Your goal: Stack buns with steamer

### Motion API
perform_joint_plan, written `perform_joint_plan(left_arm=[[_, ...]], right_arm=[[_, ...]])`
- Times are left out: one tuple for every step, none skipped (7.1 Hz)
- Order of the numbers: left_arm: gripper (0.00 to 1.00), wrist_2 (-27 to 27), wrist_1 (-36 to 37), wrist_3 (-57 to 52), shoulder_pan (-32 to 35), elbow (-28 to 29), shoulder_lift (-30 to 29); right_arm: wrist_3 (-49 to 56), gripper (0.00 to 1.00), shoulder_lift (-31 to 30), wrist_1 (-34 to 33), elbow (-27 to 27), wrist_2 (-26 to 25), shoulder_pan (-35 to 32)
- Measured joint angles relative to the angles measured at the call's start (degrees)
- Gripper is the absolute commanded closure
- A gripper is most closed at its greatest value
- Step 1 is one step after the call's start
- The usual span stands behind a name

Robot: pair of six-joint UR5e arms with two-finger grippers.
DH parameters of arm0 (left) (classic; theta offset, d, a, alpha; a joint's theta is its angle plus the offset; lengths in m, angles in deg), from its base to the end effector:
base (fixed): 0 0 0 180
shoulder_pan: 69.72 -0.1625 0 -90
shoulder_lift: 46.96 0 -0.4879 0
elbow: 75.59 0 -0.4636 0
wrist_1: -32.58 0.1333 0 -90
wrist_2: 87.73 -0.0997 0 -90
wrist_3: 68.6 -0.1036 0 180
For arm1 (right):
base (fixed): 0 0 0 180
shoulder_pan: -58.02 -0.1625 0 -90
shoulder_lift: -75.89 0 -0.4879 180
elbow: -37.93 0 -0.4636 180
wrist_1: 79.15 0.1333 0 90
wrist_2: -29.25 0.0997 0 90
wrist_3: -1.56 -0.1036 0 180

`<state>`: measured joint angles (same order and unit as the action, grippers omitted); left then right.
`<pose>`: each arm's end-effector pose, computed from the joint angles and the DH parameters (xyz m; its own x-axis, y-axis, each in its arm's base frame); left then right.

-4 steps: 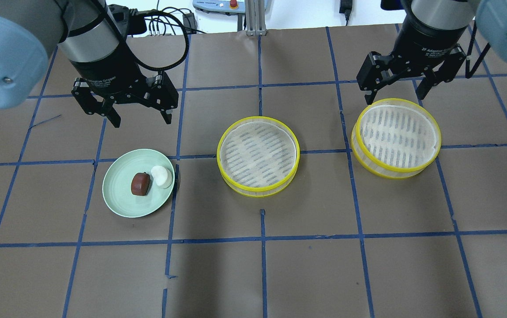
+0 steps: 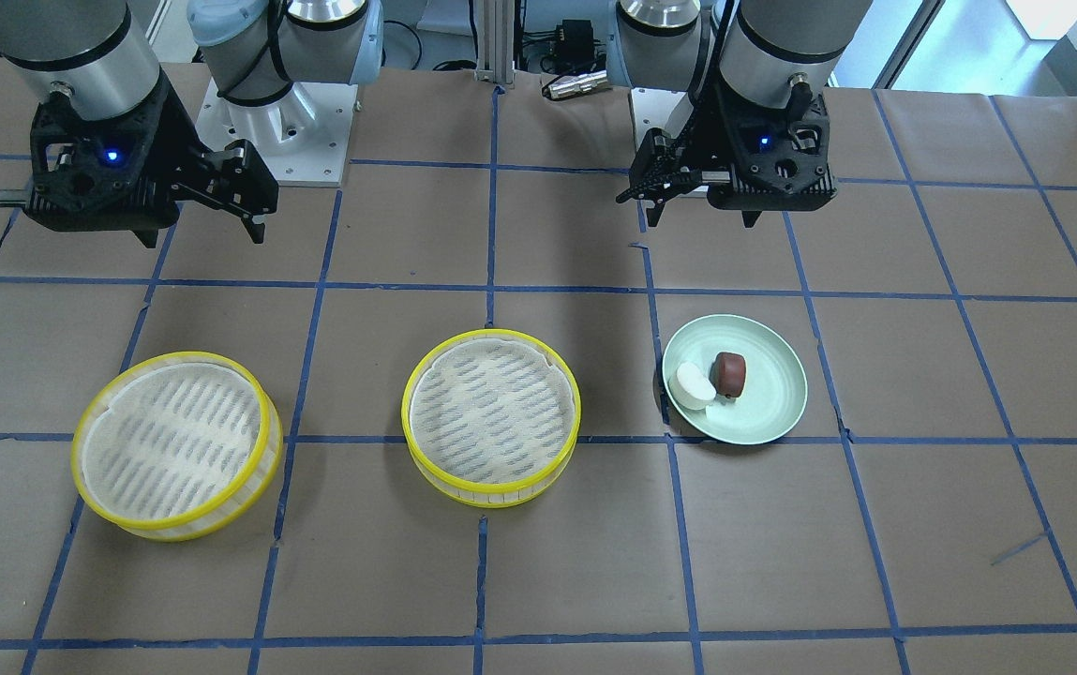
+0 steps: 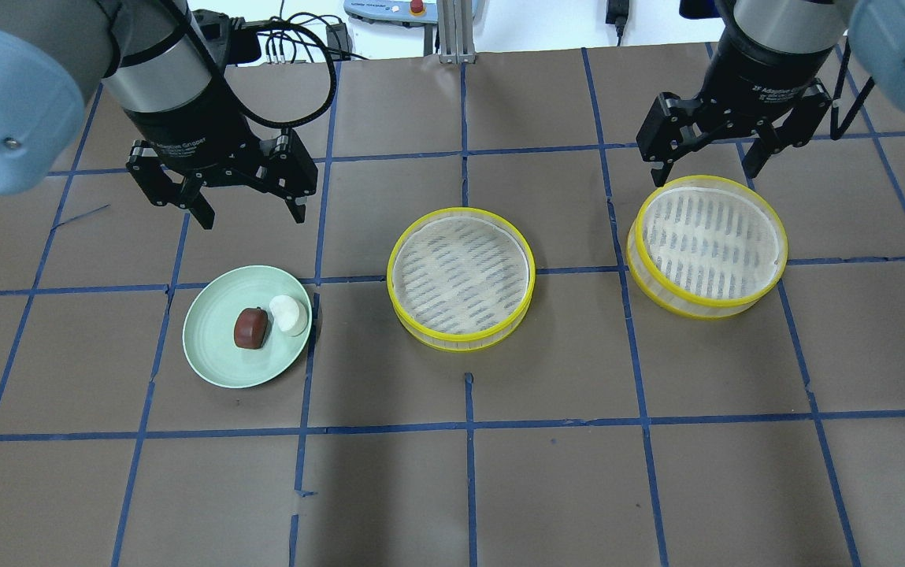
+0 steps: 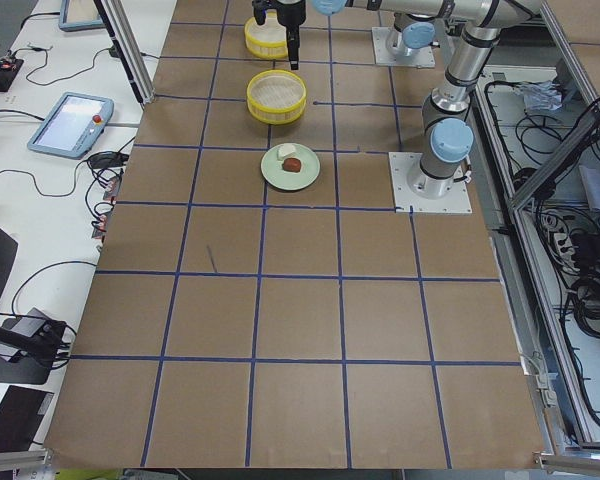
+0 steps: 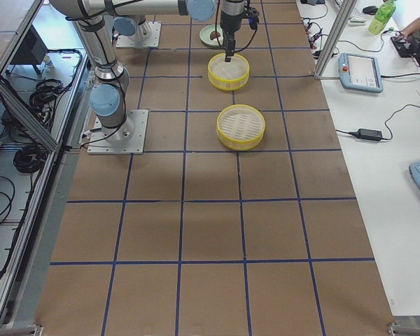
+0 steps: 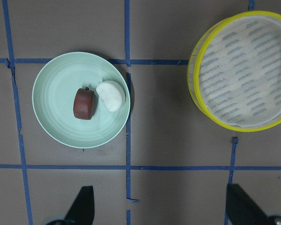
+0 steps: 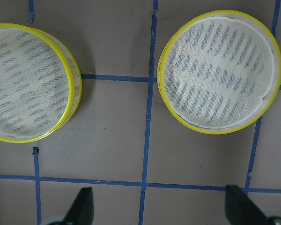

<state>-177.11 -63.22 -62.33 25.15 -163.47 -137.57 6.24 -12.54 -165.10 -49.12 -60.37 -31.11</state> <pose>-0.1815 -0.5469 0.5518 -0.9997 -0.0249 0.0026 -0.0247 0.9968 0.0755 0.1253 -0.5736 0.5533 -0.9978 -0.0661 -0.0104 -0.0665 0.9967 0.0459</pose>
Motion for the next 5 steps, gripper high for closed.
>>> perform_joint_plan(left_arm=[[0.0,0.0,-0.03,-0.02,-0.04,-0.01,0.0],[0.0,0.0,-0.11,-0.05,-0.18,-0.12,0.0],[0.0,-0.02,-0.13,-0.15,-0.73,-0.74,0.01],[0.0,-0.04,0.1,-0.89,-2.4,-2.37,-0.26],[0.0,-0.04,1.71,-2.77,-4.78,-5.23,-1.69]], right_arm=[[0.08,0.0,0.1,0.0,-0.01,0.0,0.2],[0.55,0.0,0.24,0.07,-0.1,0.07,0.94],[2.36,0.0,0.31,0.14,-0.61,0.2,2.62],[5.38,0.0,0.39,0.02,-1.49,0.34,5.28],[8.55,0.0,0.74,-0.4,-2.35,0.53,8.48]])
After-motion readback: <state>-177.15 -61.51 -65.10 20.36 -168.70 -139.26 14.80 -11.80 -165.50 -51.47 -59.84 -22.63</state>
